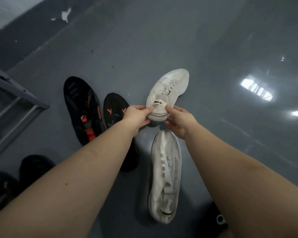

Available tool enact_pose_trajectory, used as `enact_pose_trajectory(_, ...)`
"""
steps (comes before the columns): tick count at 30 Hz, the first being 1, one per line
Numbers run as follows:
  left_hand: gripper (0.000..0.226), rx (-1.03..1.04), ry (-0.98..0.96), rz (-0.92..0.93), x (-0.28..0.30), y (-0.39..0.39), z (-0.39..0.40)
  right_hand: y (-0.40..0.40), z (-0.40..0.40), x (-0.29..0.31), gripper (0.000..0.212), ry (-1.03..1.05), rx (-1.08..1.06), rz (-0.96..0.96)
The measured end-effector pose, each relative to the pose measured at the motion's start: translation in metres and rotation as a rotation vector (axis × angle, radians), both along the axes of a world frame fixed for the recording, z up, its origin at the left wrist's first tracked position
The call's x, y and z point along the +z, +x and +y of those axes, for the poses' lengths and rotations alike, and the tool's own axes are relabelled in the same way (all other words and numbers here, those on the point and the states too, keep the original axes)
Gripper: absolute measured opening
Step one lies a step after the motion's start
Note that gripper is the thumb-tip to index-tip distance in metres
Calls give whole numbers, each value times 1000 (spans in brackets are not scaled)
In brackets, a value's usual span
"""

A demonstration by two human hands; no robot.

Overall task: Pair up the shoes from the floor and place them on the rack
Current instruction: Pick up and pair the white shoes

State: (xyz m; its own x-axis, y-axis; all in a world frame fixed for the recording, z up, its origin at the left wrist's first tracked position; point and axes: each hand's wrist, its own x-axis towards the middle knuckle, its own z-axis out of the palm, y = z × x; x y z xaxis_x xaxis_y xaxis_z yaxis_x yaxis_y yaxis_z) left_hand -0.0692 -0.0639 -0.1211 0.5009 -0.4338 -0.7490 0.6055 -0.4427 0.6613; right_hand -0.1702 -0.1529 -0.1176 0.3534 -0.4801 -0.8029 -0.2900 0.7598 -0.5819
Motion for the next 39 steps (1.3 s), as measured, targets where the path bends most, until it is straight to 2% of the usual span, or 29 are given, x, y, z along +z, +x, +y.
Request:
enact_pose_trajectory(4,69,62,-30,118,31,-22,55,-19,34,40,21,79,71,-29)
enact_pose_trajectory(5,67,55,-39,138,40,-27,71,-22,45,50,14,92,102,-34)
enact_pose_trajectory(7,47,22,-57,166,57,-38,104,-32,72,67,9,125,154,-58)
enact_pose_trajectory(9,36,70,-80,190,70,-50,136,-43,98,79,10,151,203,-87)
enact_pose_trajectory(14,40,221,-104,218,82,-85,203,-77,159,84,29,192,274,-83)
enact_pose_trajectory(20,49,189,-54,222,87,-119,260,-112,211,78,38,223,331,-47)
enact_pose_trajectory(25,41,112,-25,231,91,-138,281,-134,233,72,40,213,395,-5)
enact_pose_trajectory(33,29,178,-100,311,79,-154,286,-141,231,57,43,167,384,-22)
enact_pose_trajectory(36,30,195,-113,324,72,-154,274,-144,221,52,42,182,342,-10)
enact_pose_trajectory(39,31,213,-89,327,62,-154,263,-151,202,44,41,109,201,77)
